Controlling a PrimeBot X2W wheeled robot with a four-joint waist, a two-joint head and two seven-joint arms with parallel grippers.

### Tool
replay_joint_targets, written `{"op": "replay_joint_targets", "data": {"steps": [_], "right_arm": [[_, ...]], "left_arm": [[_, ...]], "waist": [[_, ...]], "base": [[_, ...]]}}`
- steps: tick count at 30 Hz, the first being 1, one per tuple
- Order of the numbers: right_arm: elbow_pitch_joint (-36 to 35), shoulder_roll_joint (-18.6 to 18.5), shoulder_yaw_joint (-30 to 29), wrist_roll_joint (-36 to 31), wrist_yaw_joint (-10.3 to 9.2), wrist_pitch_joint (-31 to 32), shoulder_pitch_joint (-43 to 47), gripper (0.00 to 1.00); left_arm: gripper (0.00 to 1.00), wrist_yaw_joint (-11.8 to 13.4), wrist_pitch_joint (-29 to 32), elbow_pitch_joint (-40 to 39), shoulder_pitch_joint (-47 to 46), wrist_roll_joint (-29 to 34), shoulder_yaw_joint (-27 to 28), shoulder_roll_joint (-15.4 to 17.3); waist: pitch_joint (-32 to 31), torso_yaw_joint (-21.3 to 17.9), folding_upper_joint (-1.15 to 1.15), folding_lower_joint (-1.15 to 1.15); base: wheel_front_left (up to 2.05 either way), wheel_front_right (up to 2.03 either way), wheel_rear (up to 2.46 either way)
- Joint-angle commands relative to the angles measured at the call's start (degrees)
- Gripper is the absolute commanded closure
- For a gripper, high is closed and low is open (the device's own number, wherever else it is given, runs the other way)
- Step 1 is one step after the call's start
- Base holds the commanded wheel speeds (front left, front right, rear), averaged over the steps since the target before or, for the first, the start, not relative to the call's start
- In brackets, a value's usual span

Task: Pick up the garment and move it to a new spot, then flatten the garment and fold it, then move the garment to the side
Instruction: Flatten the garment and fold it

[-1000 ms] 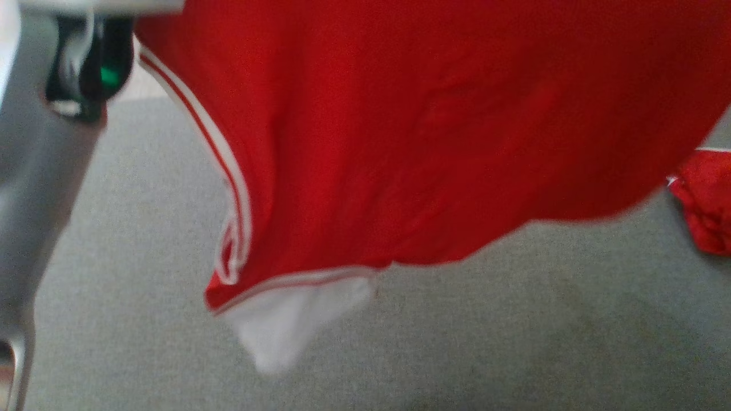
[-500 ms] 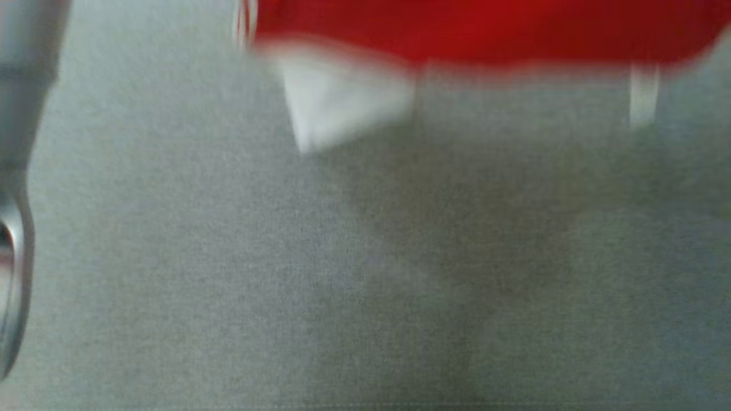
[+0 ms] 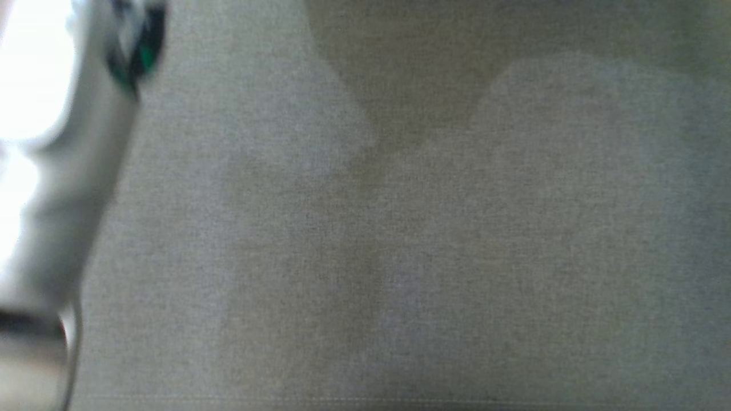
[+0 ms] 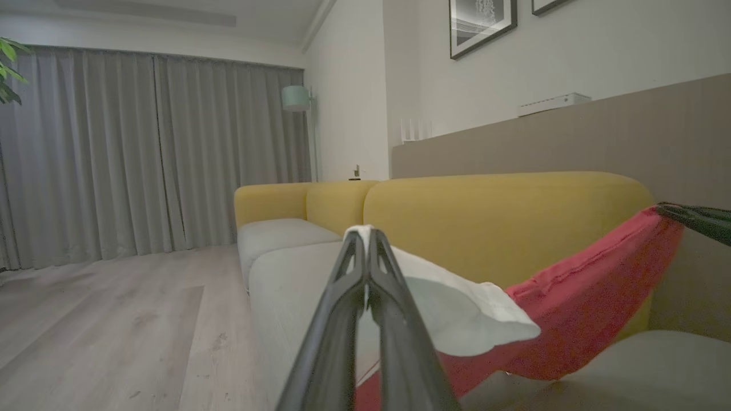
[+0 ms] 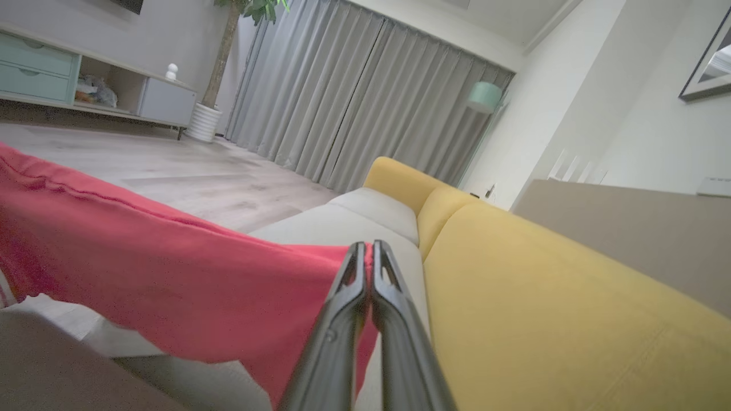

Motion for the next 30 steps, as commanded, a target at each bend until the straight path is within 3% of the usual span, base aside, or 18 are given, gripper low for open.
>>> {"op": "replay_joint_targets", "data": {"steps": [1, 4, 9, 17, 24, 30], "right_arm": [[-2.74, -0.43, -2.25, 0.15, -0.04, -0.28, 5.88, 1.0], [-4.74, 0.88, -5.0, 0.18, -0.04, -0.28, 15.99, 1.0], [-9.22, 4.15, -9.49, -0.63, -0.04, -0.28, 32.98, 1.0], [-20.22, 11.48, -19.92, -4.89, -0.04, -0.29, 59.72, 1.0], [-25.17, 15.14, -25.08, -5.89, -0.04, -0.29, 70.07, 1.0], [-24.54, 17.76, -25.0, -5.93, -0.04, 1.01, 64.93, 1.0]], "left_arm": [[1.0, -0.18, -0.2, -5.25, 4.52, 0.8, 2.07, 3.71], [1.0, 0.14, -0.2, -10.21, 16.73, 2.13, 1.43, 5.87], [1.0, 3.79, -0.21, -16.81, 37.48, 3.32, -0.29, 9.28], [1.0, 13.11, 0.49, -28.19, 65.35, 0.03, -2.09, 11.35], [1.0, 16.95, 1.87, -37.54, 73.79, -3.59, -1.03, 12.25], [1.0, 15.61, 3.63, -36.8, 64.65, -5.73, 1.25, 9.9]], "waist": [[-1.9, 0.11, 0.0, -0.01], [-5.03, 0.06, 0.0, -0.01], [-10.75, -0.69, 0.0, -0.01], [-16.29, -1.45, 0.0, -0.01], [-16.11, -1.99, 0.0, -0.01], [-12.22, -3.62, 0.0, -0.01]], "base": [[0.0, 0.0, 0.0], [0.0, 0.0, 0.0], [0.0, 0.0, 0.0], [0.0, 0.0, 0.0], [0.0, 0.0, 0.0], [0.0, 0.0, 0.0]]}}
